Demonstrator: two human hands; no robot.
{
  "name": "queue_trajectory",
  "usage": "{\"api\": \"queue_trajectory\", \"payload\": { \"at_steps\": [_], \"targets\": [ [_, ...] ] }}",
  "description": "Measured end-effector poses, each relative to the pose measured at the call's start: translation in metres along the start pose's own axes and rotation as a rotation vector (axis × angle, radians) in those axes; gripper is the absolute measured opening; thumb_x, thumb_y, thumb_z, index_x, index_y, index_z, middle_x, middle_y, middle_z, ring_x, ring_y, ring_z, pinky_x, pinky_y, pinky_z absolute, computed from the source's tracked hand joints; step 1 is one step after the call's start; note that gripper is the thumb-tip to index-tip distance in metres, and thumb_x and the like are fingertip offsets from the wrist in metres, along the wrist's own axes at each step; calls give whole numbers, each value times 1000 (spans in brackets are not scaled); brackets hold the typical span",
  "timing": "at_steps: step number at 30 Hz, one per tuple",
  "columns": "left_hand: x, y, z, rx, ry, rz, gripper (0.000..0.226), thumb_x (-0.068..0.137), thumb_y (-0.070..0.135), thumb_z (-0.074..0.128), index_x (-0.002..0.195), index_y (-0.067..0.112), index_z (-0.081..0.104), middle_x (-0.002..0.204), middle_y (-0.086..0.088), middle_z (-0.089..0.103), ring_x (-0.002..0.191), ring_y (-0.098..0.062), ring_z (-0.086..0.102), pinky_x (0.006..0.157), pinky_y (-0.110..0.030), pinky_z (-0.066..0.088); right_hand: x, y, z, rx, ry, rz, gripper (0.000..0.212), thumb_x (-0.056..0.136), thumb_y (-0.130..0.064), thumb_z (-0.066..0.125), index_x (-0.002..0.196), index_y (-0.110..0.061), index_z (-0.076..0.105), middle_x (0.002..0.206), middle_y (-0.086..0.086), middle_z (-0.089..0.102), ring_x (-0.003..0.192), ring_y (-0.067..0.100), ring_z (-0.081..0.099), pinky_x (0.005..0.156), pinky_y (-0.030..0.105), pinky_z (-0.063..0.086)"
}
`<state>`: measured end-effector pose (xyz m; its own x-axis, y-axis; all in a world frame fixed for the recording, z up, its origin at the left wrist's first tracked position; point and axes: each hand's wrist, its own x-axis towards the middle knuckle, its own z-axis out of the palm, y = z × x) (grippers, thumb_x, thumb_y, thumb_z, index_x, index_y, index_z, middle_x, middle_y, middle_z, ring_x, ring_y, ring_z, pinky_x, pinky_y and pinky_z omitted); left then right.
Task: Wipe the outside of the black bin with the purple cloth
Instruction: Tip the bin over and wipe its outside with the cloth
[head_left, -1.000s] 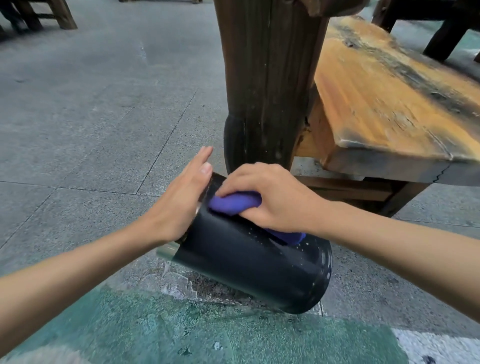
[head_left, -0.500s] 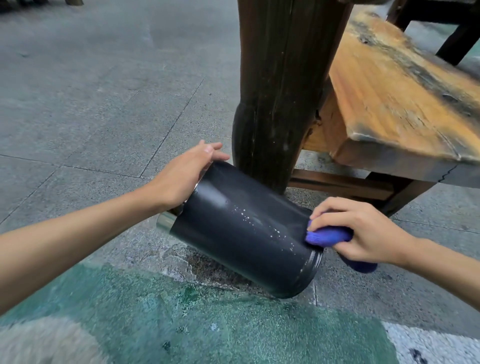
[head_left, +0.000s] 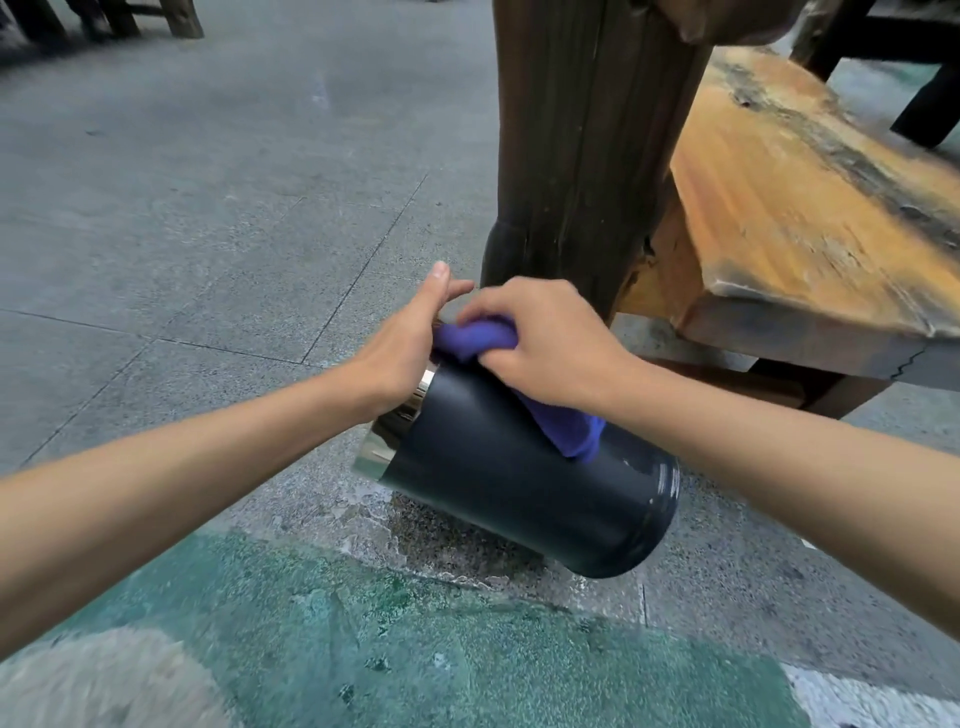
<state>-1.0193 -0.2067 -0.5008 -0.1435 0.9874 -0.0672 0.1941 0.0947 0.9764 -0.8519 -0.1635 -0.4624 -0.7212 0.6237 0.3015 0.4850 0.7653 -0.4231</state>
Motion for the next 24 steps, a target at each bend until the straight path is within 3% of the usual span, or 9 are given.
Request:
{"api": "queue_trajectory", "payload": {
  "at_steps": [3,6,11,13,16,18,20,22,24],
  "targets": [
    [-1,-2,-2,13,46,-26,61,80,80,23,109,49,66,125,-16,69,120,-30,64,115,-53,39,-13,-1,2,-81,-134,-119,40,80,-20,61,114,-38,71,110,-6,65,99,24,61,86,43,51],
    [0,-9,-11,-7,63,-65,62,81,79,23,108,46,68,126,-17,66,128,-35,57,116,-59,35,-41,15,-6,-128,-262,-179,44,76,-17,59,115,-36,72,116,-7,61,101,24,60,87,43,51],
    [3,-16,-25,-37,64,-101,60,82,78,28,107,43,70,136,-18,61,130,-37,55,117,-62,33,-105,57,-27,-211,-334,-113,51,69,-11,64,113,-35,74,122,-6,61,106,20,62,86,39,54],
    [4,-17,-26,-24,53,-110,58,84,76,30,104,41,72,131,-17,64,129,-37,56,116,-60,36,-124,69,-33,-211,-307,-55,53,66,-8,68,111,-34,76,121,-7,63,106,19,63,87,39,55],
    [8,-18,-25,68,27,-86,46,93,62,41,106,32,73,119,-7,70,125,-30,61,109,-47,45,-139,80,-36,-120,-233,35,55,64,0,69,108,-32,78,116,-10,65,105,13,65,90,37,54],
    [11,-20,-25,181,25,-22,39,88,52,52,105,25,75,111,13,71,117,-6,62,106,-36,43,-141,84,-36,-1,-99,142,53,68,5,72,105,-32,78,109,-15,70,103,6,67,93,35,53],
    [12,-21,-25,237,33,20,33,83,46,59,95,21,78,89,33,70,94,18,59,93,-24,40,-138,88,-36,51,62,337,46,74,-2,74,99,-40,75,101,-23,73,100,0,67,92,29,51],
    [13,-23,-25,218,65,20,29,78,43,61,90,21,78,81,34,71,90,13,61,88,-20,39,-135,93,-32,91,159,551,32,79,-15,73,94,-43,72,92,-27,73,94,2,68,84,24,47],
    [14,-24,-24,124,99,1,35,68,43,64,85,16,78,93,12,79,96,-6,66,93,-27,43,-135,92,-22,121,201,655,24,81,-22,73,96,-39,71,86,-23,75,90,6,69,79,22,44]
  ]
}}
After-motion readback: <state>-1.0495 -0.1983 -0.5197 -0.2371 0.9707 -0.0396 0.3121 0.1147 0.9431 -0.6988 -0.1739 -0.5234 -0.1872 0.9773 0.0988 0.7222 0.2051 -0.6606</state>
